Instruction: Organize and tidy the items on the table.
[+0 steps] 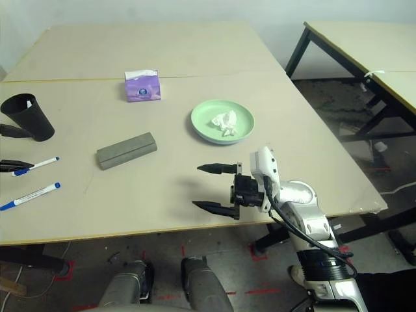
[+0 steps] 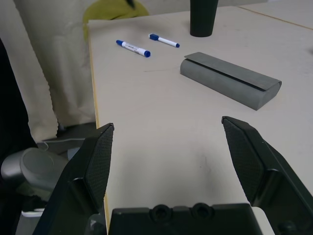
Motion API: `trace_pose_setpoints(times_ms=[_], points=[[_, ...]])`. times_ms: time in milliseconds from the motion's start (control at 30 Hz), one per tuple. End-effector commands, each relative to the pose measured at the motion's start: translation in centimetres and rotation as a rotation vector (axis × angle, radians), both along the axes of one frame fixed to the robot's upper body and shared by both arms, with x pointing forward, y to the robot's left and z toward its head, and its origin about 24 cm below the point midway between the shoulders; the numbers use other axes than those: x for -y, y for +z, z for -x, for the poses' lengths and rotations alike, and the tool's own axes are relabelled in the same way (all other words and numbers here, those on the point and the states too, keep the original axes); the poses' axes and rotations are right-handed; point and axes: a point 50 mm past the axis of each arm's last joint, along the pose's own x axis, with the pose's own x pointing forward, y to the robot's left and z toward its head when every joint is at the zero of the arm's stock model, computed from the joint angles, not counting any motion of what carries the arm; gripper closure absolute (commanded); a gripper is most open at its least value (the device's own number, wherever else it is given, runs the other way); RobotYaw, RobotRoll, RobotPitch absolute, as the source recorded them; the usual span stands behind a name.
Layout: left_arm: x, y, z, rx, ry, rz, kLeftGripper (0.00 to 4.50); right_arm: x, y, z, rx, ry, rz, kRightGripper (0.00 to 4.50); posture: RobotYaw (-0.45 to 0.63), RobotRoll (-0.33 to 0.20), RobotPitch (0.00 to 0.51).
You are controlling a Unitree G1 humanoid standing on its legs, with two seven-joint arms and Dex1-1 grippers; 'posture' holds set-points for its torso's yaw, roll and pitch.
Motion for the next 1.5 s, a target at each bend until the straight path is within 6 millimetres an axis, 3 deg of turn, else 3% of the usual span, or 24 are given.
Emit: trace_pose_setpoints(times_ms=[33, 233, 933, 1500], points=[[0.4, -0.6, 0.7, -0.105, -0.062, -0.104, 0.03, -0.6, -0.3, 0.3, -0.004, 0.01, -0.002, 0.0, -0.09, 0.0, 0.154], [0.3, -2.3, 2.0, -0.26, -0.1, -0.208, 0.03, -0.9, -0.2, 0.3, 0.0, 0.01, -0.011, 0.0, -0.1, 0.0, 0.154], [-1.2, -6.9, 1.8, -0.339, -0.107, -0.273, 0.03, -1.8, 1.1, 0.0, 0.024, 0.025, -0.021, 0.0, -0.08, 0.0, 0.143], [-1.3, -7.9, 1.5, -0.309, -0.101, -0.266, 0.03, -2.6, 1.6, -0.1, 0.027, 0.056, -0.028, 0.0, -0.06, 0.0, 0.15]])
